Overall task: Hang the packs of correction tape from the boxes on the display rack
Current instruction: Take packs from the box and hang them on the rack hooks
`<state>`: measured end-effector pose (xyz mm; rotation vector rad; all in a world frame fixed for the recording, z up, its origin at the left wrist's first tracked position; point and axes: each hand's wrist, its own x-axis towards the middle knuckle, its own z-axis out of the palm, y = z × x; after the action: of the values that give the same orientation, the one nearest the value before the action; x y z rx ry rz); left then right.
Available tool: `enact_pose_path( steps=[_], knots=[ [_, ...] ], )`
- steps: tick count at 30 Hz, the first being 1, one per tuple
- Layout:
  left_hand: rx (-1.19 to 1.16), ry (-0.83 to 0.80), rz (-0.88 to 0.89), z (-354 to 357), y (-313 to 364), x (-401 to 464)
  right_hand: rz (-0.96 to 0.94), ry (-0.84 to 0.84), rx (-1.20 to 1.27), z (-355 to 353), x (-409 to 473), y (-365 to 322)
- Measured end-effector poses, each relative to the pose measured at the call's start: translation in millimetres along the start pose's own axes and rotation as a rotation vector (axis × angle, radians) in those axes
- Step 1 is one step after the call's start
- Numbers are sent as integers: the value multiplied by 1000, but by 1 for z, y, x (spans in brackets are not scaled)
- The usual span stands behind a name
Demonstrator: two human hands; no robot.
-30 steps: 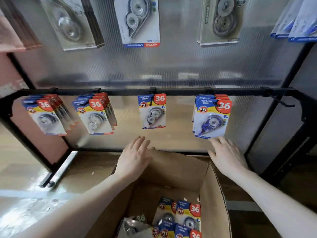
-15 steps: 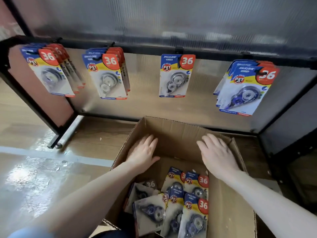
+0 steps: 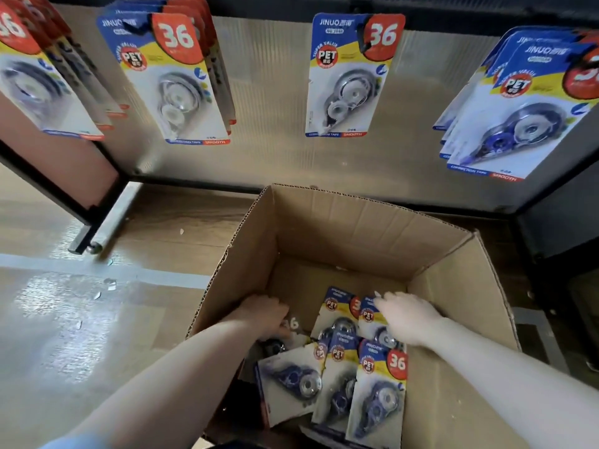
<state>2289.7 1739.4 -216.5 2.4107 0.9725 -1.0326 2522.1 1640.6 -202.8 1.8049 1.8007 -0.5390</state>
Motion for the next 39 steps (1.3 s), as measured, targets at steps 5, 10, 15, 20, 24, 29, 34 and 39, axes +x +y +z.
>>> enact_pose_path(
  steps=[5, 10, 15, 20, 24, 29, 34, 39],
  knots=[
    [-82, -85, -10, 5, 1, 3, -57, -159, 125, 26, 4, -9],
    [-86, -94, -13, 1, 2, 4, -69, -163, 154, 27, 3, -7],
    [-13, -130, -16, -6, 5, -2, -98, -233, 157, 21, -1, -6],
    [96, -147, -43, -9, 11, -10, -108, -271, 207, 13, -6, -2],
    [130, -116, -85, -12, 15, -16, -103, -210, 251, -4, -13, 1],
    [230, -71, -142, -23, 16, -17, -68, -32, 310, -34, -22, 12],
    [289, -15, -194, -34, 22, -26, 38, 121, 336, -47, -37, 23],
    [63, 102, -98, -51, 15, -52, 61, 263, 307, -64, -57, 27]
  ],
)
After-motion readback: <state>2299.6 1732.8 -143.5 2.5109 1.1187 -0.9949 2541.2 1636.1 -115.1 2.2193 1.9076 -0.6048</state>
